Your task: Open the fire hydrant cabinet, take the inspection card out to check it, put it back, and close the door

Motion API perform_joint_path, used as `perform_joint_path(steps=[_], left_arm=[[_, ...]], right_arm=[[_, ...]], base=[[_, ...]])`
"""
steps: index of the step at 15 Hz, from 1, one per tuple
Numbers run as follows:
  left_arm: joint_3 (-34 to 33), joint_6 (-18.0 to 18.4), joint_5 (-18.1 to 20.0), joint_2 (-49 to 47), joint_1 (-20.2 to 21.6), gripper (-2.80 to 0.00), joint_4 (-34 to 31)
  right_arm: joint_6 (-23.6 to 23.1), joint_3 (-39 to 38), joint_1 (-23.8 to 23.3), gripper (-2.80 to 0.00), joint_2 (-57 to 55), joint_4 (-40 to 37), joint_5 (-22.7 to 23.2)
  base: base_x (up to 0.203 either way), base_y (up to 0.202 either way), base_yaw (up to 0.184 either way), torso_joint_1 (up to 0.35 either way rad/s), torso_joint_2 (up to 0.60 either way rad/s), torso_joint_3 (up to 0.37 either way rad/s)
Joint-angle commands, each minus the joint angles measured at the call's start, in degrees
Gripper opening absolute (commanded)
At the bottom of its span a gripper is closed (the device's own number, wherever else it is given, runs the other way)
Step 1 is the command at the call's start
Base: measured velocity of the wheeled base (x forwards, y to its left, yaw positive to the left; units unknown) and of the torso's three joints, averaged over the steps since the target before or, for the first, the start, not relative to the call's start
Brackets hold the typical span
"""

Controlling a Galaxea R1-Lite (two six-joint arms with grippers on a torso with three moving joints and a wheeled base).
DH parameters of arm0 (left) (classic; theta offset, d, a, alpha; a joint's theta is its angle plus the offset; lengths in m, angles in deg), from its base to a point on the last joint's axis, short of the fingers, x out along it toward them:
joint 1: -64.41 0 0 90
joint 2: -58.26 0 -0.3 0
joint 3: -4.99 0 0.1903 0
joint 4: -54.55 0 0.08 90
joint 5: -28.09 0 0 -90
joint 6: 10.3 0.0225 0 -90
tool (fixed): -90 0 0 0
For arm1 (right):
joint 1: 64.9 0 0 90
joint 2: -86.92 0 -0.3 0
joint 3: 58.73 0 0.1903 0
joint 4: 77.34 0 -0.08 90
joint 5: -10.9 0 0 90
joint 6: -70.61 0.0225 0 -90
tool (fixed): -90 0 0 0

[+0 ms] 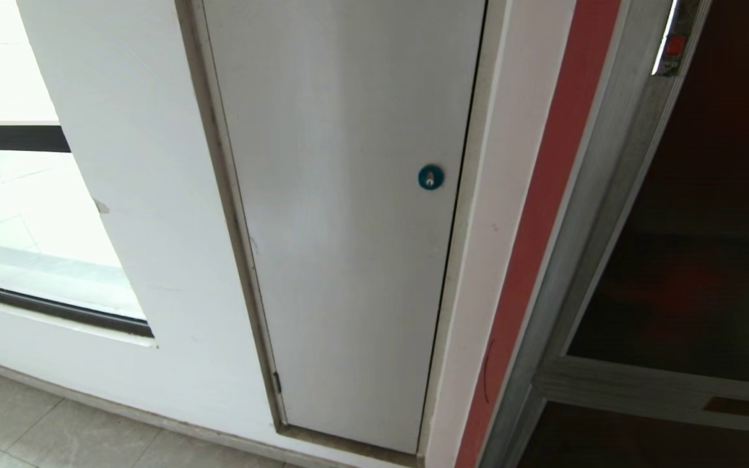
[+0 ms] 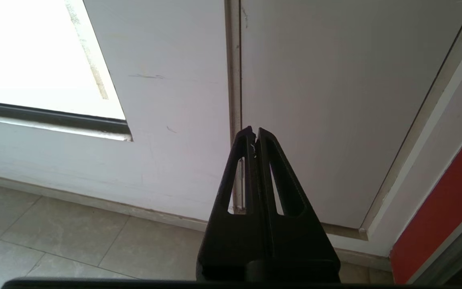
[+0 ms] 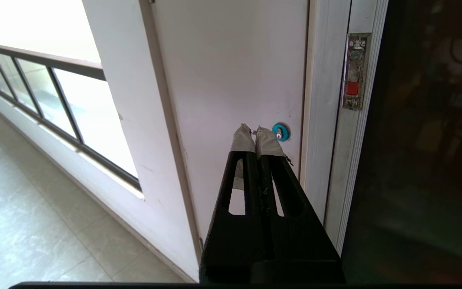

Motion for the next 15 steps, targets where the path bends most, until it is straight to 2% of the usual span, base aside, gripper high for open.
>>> perform_joint_path(steps=[1, 11, 15], left_arm=[[-0.44, 0.02, 0.02, -0.07, 0.02, -2.8, 0.04], [-0.44, 0.02, 0.02, -0.07, 0.02, -2.8, 0.04], [-0.44, 0.02, 0.02, -0.07, 0.02, -2.8, 0.04]], right_arm=[[0.01, -2.3, -0.12, -2.8, 6.81, -0.23, -0.15], [-0.2, -20.11, 0.07, -2.8, 25.06, -0.07, -0.23], [-0.71, -30.95, 0.74, -2.8, 30.89, 0.28, -0.15]], base=[[0.0, 0.0, 0.0, 0.0, 0.0, 0.0], [0.0, 0.0, 0.0, 0.0, 0.0, 0.004], [0.0, 0.0, 0.0, 0.0, 0.0, 0.0]])
